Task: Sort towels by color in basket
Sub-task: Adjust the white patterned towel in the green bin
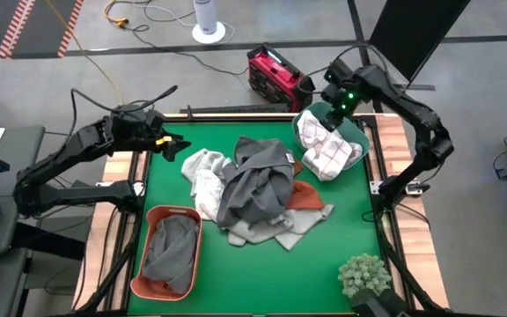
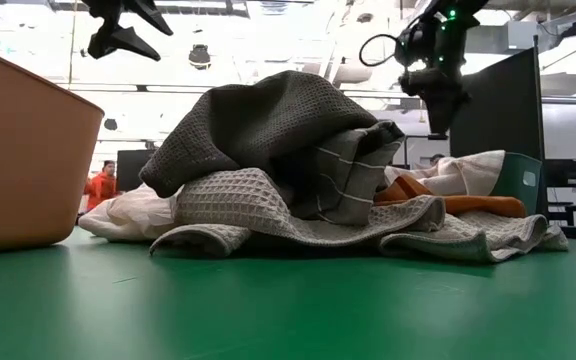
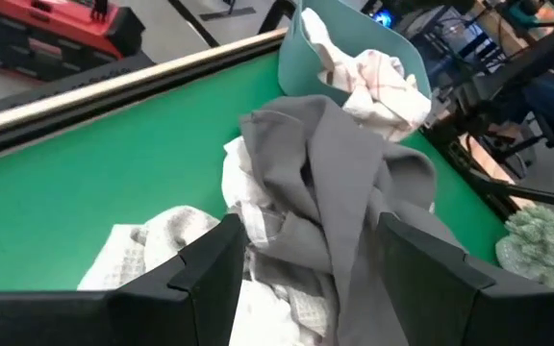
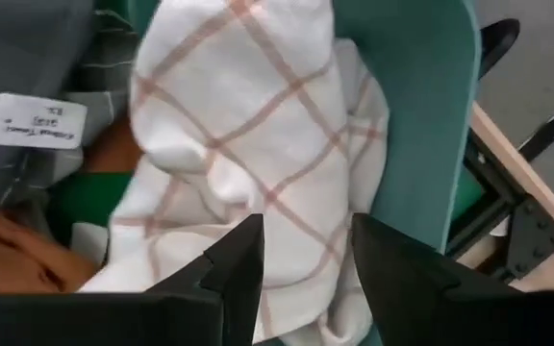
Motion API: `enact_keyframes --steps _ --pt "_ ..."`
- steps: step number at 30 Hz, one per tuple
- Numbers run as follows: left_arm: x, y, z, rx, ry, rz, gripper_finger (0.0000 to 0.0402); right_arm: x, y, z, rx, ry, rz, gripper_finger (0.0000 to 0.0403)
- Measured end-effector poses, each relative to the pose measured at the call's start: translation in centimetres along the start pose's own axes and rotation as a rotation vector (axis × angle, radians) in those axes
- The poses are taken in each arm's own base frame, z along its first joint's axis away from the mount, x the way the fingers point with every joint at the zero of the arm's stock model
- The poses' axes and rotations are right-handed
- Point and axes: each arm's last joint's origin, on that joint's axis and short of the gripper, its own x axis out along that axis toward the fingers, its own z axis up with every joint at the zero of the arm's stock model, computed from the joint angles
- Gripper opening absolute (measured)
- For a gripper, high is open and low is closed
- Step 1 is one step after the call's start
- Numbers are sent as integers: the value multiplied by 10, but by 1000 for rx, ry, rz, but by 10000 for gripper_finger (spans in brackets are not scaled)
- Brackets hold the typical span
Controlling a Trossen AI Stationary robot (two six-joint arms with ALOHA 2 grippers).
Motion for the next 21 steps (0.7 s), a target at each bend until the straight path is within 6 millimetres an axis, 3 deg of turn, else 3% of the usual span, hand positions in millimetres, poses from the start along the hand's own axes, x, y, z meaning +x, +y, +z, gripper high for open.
enact_keyframes --steps 3,11,15,21 --pt "3 2 1 -1 0 15 222 13 0 3 0 1 3 189" --pt "-1 3 0 9 6 13 222 85 2 -1 16 102 23 189" --pt "-2 4 -6 -9 88 -29 222 85 7 -4 -7 145 31 189" --pt "-3 4 -12 -71 180 -71 222 56 13 0 -26 163 36 189"
